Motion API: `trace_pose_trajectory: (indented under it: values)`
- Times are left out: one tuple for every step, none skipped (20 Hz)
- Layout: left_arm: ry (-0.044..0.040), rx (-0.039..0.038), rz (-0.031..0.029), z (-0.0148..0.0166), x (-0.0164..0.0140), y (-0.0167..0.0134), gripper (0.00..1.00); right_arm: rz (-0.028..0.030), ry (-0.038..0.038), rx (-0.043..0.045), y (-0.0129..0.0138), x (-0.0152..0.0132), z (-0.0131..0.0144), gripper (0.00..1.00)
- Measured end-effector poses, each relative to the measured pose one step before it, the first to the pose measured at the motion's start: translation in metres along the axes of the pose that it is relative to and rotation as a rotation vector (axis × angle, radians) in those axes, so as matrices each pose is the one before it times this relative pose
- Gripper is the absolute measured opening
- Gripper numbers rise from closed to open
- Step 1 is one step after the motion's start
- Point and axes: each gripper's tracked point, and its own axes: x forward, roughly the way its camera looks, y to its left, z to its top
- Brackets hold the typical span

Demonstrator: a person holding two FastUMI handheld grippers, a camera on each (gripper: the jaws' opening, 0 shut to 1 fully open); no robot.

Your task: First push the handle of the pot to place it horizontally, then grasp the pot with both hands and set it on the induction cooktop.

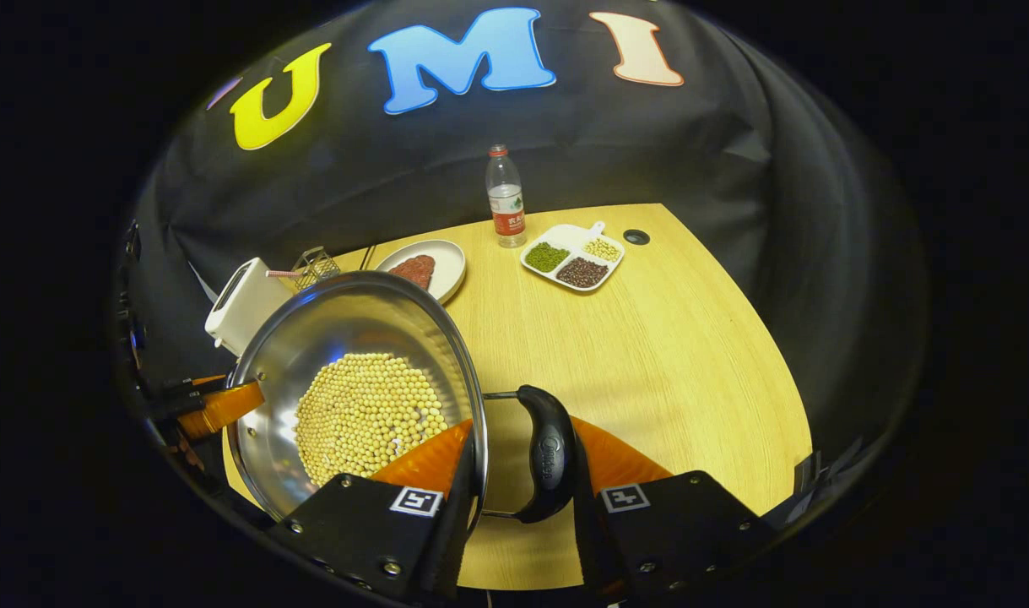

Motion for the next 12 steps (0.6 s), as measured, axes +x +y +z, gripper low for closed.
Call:
trace_pose_trajectory:
  values:
    - [0.00323,0.00160,0.00154,-0.00065,-0.00086,0.00512,0.61,0.00175,0.00169,0.00199,0.00451,0.00064,-0.00012,0.53]
    - [-0.00018,0.00455,0.00304,0.00036,-0.00039,0.00522,0.61,0.00208,0.00434,0.00098,0.00508,0.00156,-0.00209,0.53]
    - [-0.00040,0.00250,0.00346,0.00015,-0.00115,0.00572,0.61,0.00157,0.00330,-0.00134,0.00497,0.00159,-0.00113,0.54]
    - [0.00297,-0.00114,0.00195,0.00007,-0.00052,0.00497,0.61,0.00176,0.00170,-0.00362,0.00503,0.00057,0.00055,0.53]
    - [0.00248,-0.00601,0.00222,-0.00066,-0.00068,0.00529,0.58,0.00190,0.00267,-0.00225,0.00469,0.00156,0.00157,0.53]
    - [0.00121,-0.00526,0.00308,-0.00068,-0.00007,0.00571,0.61,0.00275,0.00229,-0.00161,0.00545,0.00232,0.00038,0.54]
    - [0.00245,-0.00522,0.00444,-0.00174,0.00042,0.00645,0.58,0.00408,0.00122,-0.00334,0.00619,0.00294,-0.00011,0.54]
    - [0.00383,-0.00732,0.00676,-0.00201,-0.00082,0.00618,0.58,0.00477,0.00126,-0.00446,0.00582,0.00198,0.00098,0.54]
    - [0.00559,-0.00827,0.00705,-0.00222,-0.00038,0.00688,0.58,0.00448,0.00402,-0.00604,0.00589,0.00300,-0.00023,0.54]
    - [0.00402,-0.00636,0.00719,-0.00213,-0.00103,0.00713,0.61,0.00572,0.00552,-0.00636,0.00596,0.00331,-0.00028,0.53]
    - [0.00152,-0.00527,0.00710,-0.00188,0.00012,0.00780,0.61,0.00539,0.00460,-0.00506,0.00664,0.00291,-0.00128,0.54]
    - [0.00108,-0.00278,0.00604,-0.00178,0.00013,0.00701,0.64,0.00477,0.00172,-0.00650,0.00669,0.00134,0.00093,0.54]
